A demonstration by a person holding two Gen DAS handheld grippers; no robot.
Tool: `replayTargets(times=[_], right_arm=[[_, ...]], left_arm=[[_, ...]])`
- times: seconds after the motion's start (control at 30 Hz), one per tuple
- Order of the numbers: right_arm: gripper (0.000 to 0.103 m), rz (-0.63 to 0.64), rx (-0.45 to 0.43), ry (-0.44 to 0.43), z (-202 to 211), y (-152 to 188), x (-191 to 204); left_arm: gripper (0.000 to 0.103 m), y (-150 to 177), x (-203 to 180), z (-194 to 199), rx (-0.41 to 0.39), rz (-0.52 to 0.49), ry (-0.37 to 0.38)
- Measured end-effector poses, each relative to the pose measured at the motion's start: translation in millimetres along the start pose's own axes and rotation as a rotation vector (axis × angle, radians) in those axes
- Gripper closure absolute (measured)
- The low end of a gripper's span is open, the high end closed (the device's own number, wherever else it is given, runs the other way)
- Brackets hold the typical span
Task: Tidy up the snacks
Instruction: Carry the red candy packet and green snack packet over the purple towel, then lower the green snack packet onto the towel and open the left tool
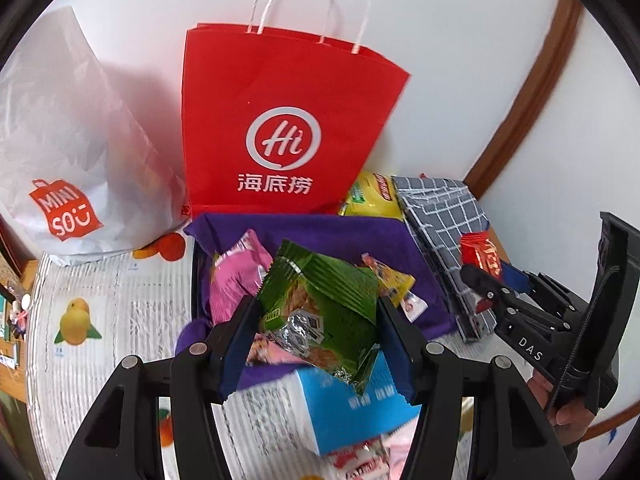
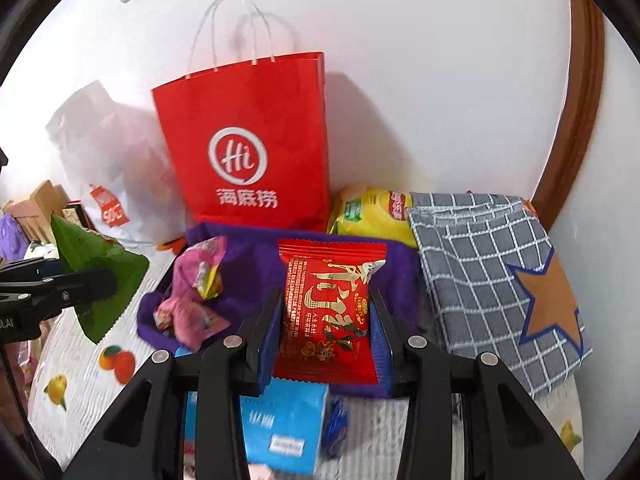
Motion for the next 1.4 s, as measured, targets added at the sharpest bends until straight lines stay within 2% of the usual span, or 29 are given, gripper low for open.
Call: replayTargets(times=[0.27, 0.43, 0.5, 0.73, 0.87, 1.4], right_arm=[[0.063, -0.009, 0.028, 0.008, -42.9, -14.9, -8.8], [0.063, 0.005, 0.049, 0.000, -68.2, -18.0, -9.8], [0.063, 0.010, 0.053, 0.000, -77.0, -18.9, -8.6], [0.063, 0.055, 0.109, 0.002, -106.7, -9.5, -7.2], [0.063, 0.083, 0.138, 0.015, -118.5, -4.3, -8.5], [0.062, 0.116, 0.230, 0.022, -138.2, 3.6, -16.4]], left_arm=[[0.046, -25.2, 8.1, -29.6, 0.000, 0.004, 0.017], [0.046, -20.2, 13.4, -52.2, 0.017, -0.018, 0.014], [0.046, -18.8, 17.4, -65.4, 0.058, -0.007, 0.004], [0.046, -18.1, 24.6, -79.6, 0.078, -0.005, 0.007], [0.046, -16.5, 27.2, -89.9, 0.108, 0.003, 0.012], [0.046, -15.9, 33.6, -96.3, 0.132, 0.014, -0.009]])
Point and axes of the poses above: each gripper's, at about its wrist camera, not at the fingertips, and z roughly against the way its jaws point, x to its left, y to its underside, the point moved 1 cm from there along -z, roughly the way its jaws point, and after that the axes turned 1 degree about y, right-handed, at the moved point
